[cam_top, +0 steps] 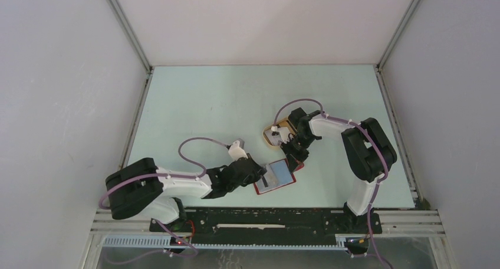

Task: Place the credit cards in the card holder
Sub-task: Insert the credit card into the card holder.

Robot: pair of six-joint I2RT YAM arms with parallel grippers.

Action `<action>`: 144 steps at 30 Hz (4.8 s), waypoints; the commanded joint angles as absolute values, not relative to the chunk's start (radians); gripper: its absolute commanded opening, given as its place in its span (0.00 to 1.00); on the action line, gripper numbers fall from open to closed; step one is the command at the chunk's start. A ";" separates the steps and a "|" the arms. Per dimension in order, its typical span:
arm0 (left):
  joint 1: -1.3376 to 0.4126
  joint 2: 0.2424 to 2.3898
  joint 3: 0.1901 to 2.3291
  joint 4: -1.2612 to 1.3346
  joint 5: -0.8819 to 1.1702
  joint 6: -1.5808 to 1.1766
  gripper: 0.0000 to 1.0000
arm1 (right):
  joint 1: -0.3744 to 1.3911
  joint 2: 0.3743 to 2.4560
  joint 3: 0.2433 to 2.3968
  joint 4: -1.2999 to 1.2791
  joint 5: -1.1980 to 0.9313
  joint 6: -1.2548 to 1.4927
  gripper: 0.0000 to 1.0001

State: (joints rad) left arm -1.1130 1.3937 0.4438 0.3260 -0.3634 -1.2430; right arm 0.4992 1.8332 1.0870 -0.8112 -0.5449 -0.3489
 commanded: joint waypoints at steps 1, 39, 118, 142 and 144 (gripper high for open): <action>-1.127 1.407 0.488 0.265 -0.418 -1.265 0.00 | 0.512 1.842 1.103 -0.805 -0.517 -0.339 0.07; -1.132 1.341 0.475 0.269 -0.458 -1.091 0.00 | 0.514 1.843 1.103 -0.805 -0.525 -0.342 0.07; -1.175 1.468 0.539 0.186 -0.404 -1.267 0.00 | 0.516 1.842 1.104 -0.807 -0.537 -0.342 0.07; -1.148 1.517 0.543 0.142 -0.386 -1.332 0.00 | 0.510 1.787 1.103 -0.802 -0.556 -0.345 0.09; -1.146 1.526 0.545 0.149 -0.379 -1.326 0.00 | 0.500 1.756 1.104 -0.801 -0.562 -0.345 0.10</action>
